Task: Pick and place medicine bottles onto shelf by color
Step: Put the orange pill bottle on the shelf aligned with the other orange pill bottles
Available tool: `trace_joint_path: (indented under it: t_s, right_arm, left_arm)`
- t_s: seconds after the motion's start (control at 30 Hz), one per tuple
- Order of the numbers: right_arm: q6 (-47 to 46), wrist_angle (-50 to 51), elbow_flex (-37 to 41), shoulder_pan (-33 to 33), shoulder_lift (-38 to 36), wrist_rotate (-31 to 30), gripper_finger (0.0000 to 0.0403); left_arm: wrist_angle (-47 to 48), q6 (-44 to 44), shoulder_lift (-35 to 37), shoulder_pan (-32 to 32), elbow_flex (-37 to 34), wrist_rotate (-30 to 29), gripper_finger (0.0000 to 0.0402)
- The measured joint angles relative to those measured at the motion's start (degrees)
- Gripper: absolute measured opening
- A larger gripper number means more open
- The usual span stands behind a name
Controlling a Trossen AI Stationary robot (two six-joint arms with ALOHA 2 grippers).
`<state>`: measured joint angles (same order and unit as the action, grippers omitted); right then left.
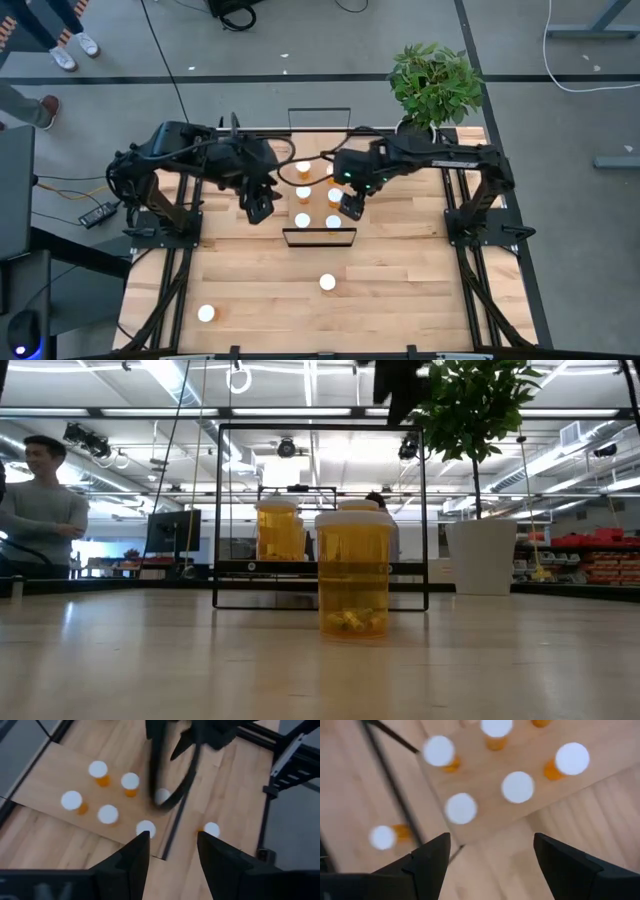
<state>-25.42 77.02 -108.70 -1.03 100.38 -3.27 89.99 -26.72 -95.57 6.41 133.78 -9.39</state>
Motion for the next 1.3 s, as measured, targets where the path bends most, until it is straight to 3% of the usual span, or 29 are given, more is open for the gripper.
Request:
trace_joint_path:
  t_s: [0.17,0.4,0.7,0.97,1.3]
  right_arm:
    - [-6.4,-0.8,0.0,5.6,-4.3,-0.9,0.0294]
    - [-13.6,0.0,0.1,16.2,-7.0,-9.6,0.0294]
    - [-23.9,0.0,0.2,27.8,-6.5,-17.9,0.0294]
    - [-28.5,0.6,0.4,32.0,-6.5,-25.1,0.0294]
    - [-27.8,1.0,0.4,32.2,-6.5,-27.3,0.0294]
  left_arm:
    - [0.0,-3.3,0.0,4.9,0.0,0.0,0.0172]
    - [0.0,-11.8,-0.4,11.8,-5.6,0.2,0.0172]
    - [0.1,-23.3,-0.4,21.8,-19.2,11.2,0.0177]
    - [-0.3,-29.8,-0.4,31.0,-32.5,16.1,0.0232]
    - [-4.4,-38.3,-0.4,37.5,-44.2,25.3,0.0304]
